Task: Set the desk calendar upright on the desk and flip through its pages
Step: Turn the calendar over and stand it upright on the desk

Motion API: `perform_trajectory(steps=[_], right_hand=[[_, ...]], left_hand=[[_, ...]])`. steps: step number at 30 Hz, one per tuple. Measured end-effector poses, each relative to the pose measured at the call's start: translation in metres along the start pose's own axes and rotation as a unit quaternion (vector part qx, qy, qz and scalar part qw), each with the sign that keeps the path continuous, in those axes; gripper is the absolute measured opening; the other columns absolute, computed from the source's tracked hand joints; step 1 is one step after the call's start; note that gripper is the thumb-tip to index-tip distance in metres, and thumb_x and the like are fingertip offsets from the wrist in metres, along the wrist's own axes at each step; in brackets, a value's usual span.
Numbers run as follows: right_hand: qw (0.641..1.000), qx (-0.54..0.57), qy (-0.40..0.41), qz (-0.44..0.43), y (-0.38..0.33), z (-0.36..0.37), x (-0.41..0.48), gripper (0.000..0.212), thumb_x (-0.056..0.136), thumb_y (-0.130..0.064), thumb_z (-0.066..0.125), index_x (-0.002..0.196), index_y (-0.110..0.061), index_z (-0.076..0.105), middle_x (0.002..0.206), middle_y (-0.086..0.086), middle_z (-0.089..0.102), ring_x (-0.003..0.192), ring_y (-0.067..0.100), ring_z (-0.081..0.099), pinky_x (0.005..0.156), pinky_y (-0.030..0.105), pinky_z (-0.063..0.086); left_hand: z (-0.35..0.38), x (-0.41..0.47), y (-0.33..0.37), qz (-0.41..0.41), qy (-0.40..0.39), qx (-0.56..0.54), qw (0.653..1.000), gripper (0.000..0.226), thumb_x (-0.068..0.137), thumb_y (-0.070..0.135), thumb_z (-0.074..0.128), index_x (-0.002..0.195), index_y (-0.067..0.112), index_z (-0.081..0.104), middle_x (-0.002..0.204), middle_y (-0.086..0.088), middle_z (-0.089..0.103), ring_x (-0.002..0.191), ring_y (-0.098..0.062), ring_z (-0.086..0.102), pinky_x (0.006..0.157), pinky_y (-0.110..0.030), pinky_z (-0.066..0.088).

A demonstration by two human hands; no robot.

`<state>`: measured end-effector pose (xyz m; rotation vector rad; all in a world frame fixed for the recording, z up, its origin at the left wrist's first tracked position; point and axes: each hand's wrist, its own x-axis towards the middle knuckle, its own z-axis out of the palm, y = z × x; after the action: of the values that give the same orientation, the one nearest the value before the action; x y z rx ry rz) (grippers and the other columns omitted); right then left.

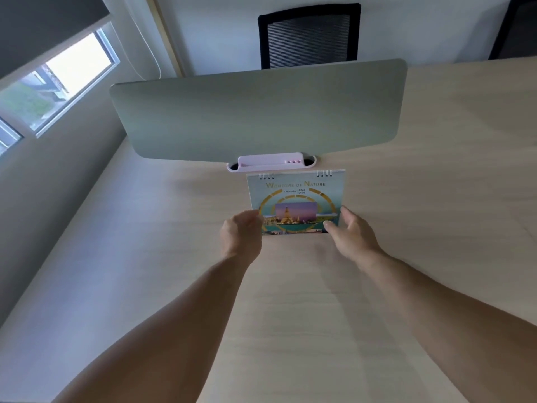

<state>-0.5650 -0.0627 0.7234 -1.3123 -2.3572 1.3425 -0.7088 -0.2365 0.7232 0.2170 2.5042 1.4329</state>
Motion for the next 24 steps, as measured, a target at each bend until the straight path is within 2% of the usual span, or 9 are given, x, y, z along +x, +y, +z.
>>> perform_trajectory(steps=[2, 4, 5, 9, 13, 17, 19, 22, 24], right_hand=[[1.000, -0.006, 0.000, -0.015, 0.000, 0.000, 0.000, 0.045, 0.090, -0.042, 0.060, 0.132, -0.025, 0.060, 0.135, -0.001, 0.065, 0.117, 0.024, 0.060, 0.087, 0.028, 0.046], [1.000, -0.006, 0.006, -0.020, 0.001, 0.001, -0.003, 0.045, 0.094, -0.037, 0.060, 0.137, -0.027, 0.058, 0.136, -0.002, 0.065, 0.120, 0.025, 0.060, 0.089, 0.026, 0.046], [1.000, -0.004, 0.007, -0.018, 0.001, 0.002, -0.004, 0.050, 0.094, -0.038, 0.060, 0.143, -0.028, 0.054, 0.141, -0.002, 0.062, 0.126, 0.025, 0.058, 0.095, 0.027, 0.046], [1.000, 0.001, -0.010, -0.003, 0.003, 0.006, -0.010, 0.061, 0.095, -0.040, 0.061, 0.152, -0.026, 0.046, 0.152, 0.001, 0.053, 0.137, 0.023, 0.050, 0.104, 0.024, 0.040], [0.999, 0.033, 0.013, 0.012, -0.002, 0.006, -0.013, 0.071, 0.093, -0.041, 0.062, 0.156, -0.025, 0.033, 0.153, 0.002, 0.051, 0.137, 0.027, 0.050, 0.106, 0.031, 0.042], [0.999, 0.032, -0.011, 0.001, -0.001, 0.006, -0.009, 0.071, 0.091, -0.042, 0.062, 0.156, -0.027, 0.036, 0.155, -0.002, 0.049, 0.140, 0.022, 0.048, 0.113, 0.033, 0.041], [0.999, 0.035, -0.003, 0.003, 0.001, 0.005, -0.010, 0.067, 0.094, -0.038, 0.062, 0.155, -0.023, 0.040, 0.154, -0.001, 0.051, 0.140, 0.020, 0.049, 0.113, 0.028, 0.038], [1.000, 0.024, 0.010, -0.011, 0.002, 0.005, -0.012, 0.048, 0.096, -0.034, 0.061, 0.142, -0.027, 0.057, 0.143, 0.000, 0.061, 0.122, 0.020, 0.059, 0.092, 0.021, 0.041], [0.998, 0.056, 0.034, -0.007, 0.001, 0.005, -0.011, 0.052, 0.094, -0.034, 0.064, 0.144, -0.026, 0.051, 0.140, 0.001, 0.061, 0.111, 0.020, 0.059, 0.086, 0.022, 0.040]], left_hand=[[-0.001, -0.003, 0.004, -0.006, 0.002, -0.018, 1.000, 0.034, 0.097, 0.022, 0.067, 0.130, 0.020, 0.070, 0.120, 0.002, 0.074, 0.098, -0.015, 0.069, 0.068, -0.004, 0.047], [0.000, -0.003, 0.004, -0.026, 0.001, -0.051, 0.998, 0.055, 0.098, 0.022, 0.070, 0.150, 0.016, 0.053, 0.147, -0.002, 0.060, 0.126, -0.021, 0.065, 0.096, -0.022, 0.052], [0.000, -0.003, 0.003, -0.035, -0.003, -0.063, 0.997, 0.056, 0.098, 0.022, 0.070, 0.151, 0.016, 0.052, 0.150, -0.003, 0.059, 0.126, -0.022, 0.065, 0.099, -0.026, 0.054], [0.002, -0.007, 0.001, -0.014, 0.000, -0.030, 0.999, 0.032, 0.097, 0.021, 0.066, 0.128, 0.024, 0.074, 0.126, -0.002, 0.077, 0.096, -0.015, 0.070, 0.068, -0.015, 0.052], [0.003, -0.009, 0.003, -0.033, -0.018, -0.068, 0.997, 0.056, 0.098, 0.020, 0.069, 0.151, 0.020, 0.051, 0.154, -0.005, 0.056, 0.132, -0.024, 0.062, 0.101, -0.035, 0.055], [0.004, -0.005, 0.003, -0.010, -0.033, -0.062, 0.998, 0.033, 0.097, 0.013, 0.066, 0.125, 0.029, 0.072, 0.112, 0.005, 0.074, 0.083, 0.004, 0.066, 0.056, -0.004, 0.047], [0.002, -0.003, 0.001, -0.016, -0.010, -0.057, 0.998, 0.027, 0.094, 0.016, 0.069, 0.113, 0.033, 0.078, 0.107, 0.010, 0.076, 0.081, 0.001, 0.066, 0.061, -0.009, 0.047], [-0.002, -0.005, 0.000, -0.020, 0.006, -0.025, 0.999, 0.018, 0.091, 0.025, 0.073, 0.104, 0.031, 0.084, 0.088, 0.009, 0.078, 0.072, -0.007, 0.066, 0.058, -0.021, 0.047], [-0.004, -0.007, -0.002, -0.013, 0.013, -0.012, 1.000, 0.017, 0.089, 0.030, 0.077, 0.104, 0.025, 0.085, 0.084, 0.005, 0.080, 0.066, -0.006, 0.064, 0.057, -0.022, 0.047]])
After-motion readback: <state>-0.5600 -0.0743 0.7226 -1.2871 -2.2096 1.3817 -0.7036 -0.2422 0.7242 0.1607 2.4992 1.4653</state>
